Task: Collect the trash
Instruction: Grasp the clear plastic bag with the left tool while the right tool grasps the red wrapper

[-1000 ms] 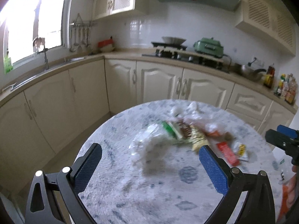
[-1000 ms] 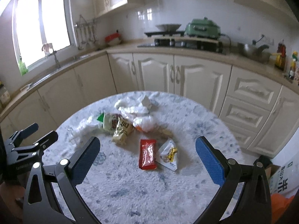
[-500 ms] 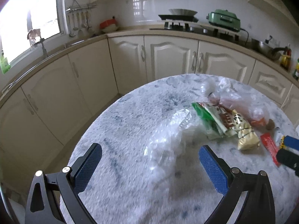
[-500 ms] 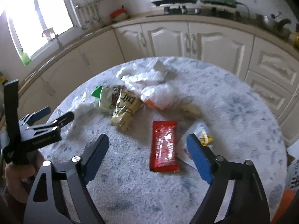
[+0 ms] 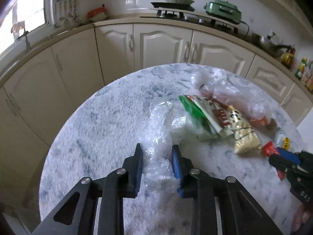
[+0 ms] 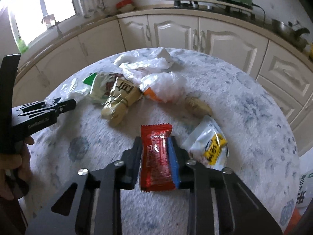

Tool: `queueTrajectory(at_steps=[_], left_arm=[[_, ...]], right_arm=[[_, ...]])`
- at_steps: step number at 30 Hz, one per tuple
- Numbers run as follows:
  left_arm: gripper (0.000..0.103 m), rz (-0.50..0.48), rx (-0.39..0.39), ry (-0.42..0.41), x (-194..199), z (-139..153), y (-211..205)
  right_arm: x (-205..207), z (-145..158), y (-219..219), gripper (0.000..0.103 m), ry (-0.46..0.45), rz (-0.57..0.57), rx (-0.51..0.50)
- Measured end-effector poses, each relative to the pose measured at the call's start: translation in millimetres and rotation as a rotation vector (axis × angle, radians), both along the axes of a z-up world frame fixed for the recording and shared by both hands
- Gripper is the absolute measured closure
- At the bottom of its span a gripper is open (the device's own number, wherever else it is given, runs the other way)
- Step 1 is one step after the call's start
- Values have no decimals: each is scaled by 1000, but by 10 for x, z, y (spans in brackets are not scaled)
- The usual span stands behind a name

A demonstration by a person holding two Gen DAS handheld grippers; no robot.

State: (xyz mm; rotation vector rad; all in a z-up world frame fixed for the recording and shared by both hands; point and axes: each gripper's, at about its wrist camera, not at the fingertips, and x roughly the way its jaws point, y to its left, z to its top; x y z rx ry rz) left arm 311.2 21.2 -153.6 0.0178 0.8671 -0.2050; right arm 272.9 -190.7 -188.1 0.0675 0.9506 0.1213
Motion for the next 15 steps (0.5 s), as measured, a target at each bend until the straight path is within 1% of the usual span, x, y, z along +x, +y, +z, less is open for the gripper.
queueTrajectory(at_steps=[6, 8, 13, 15], left_arm=[[79, 18, -45, -34, -158, 30, 87], [79, 27, -69, -46, -203, 59, 120], [79, 16, -91, -77, -450, 108, 81], [79, 6, -93, -81, -526, 117, 68]], right_arm=[[-224, 53, -49, 87, -11, -1, 28], [-288, 90, -58, 99, -20, 0, 32], [-438, 151, -121, 99, -26, -18, 39], [-473, 151, -137, 96, -12, -19, 52]])
